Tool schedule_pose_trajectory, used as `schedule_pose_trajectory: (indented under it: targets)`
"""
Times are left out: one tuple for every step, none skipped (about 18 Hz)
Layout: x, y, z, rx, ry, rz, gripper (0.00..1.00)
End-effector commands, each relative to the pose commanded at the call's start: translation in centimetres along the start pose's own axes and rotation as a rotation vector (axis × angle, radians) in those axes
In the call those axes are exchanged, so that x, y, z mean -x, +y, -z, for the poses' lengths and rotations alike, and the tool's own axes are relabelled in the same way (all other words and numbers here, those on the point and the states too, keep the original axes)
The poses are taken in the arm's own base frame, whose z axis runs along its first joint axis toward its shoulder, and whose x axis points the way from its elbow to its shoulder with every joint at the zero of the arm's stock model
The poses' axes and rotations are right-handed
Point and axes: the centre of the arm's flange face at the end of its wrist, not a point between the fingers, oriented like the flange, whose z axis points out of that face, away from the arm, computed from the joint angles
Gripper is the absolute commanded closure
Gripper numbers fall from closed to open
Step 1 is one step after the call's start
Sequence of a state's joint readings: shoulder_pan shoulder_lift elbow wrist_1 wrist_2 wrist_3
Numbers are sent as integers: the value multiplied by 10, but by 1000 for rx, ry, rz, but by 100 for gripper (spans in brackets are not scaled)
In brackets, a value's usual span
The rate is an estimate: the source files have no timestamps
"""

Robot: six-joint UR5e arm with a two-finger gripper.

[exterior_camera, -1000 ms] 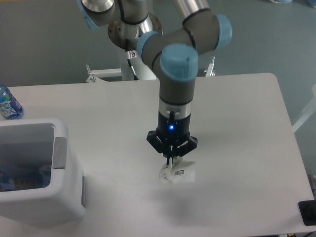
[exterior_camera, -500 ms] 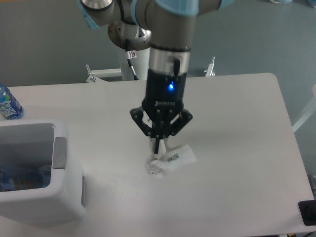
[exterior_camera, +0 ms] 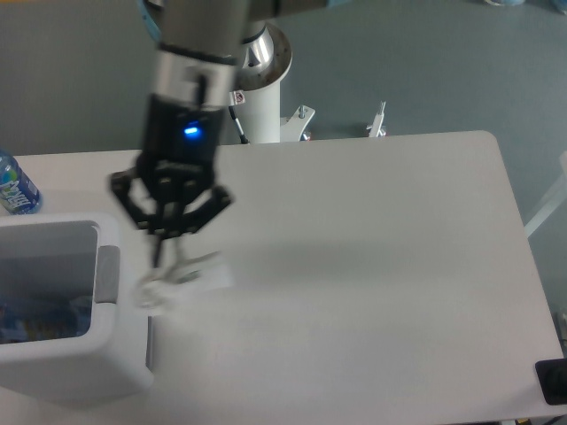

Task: Place the trash in the trash can
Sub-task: 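Lift the wrapper and carry it over the white bin, then open the gripper to drop the wrapper into the bin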

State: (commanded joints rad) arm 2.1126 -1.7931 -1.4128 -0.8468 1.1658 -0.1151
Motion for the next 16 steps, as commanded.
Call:
schedule_pose_trajectory:
  targets:
    - [-14,8,-14,26,16,-21,100]
    - [-24,15,-29,50,24,-34,100]
    - [-31,17,-32,56,29,-42,100]
    - [-39,21,-35,63,40,-53,100]
    - [-49,26,-37,71,49,-68,100]
    - [-50,28,-39,74,51,-79,75]
    - [-49,29,-40,73,52,-119,36]
    - [-49,29,-40,74,53,-168,0]
    - [-51,27,-35,66,53,-197,0]
    - [-53,24,-30,54,53,-209,0]
    - [-53,18,-24,39,52,-221,0]
    - [-48,11,-19,23,42,-246,0]
    - [-36,2,-11,5,28,-262,0]
    - [-23,-8,-3,-14,6,-271,0]
    - [-10,-20,8,-39,-23,-267,0]
    - [3,-31,21,-66,-72,-260,0]
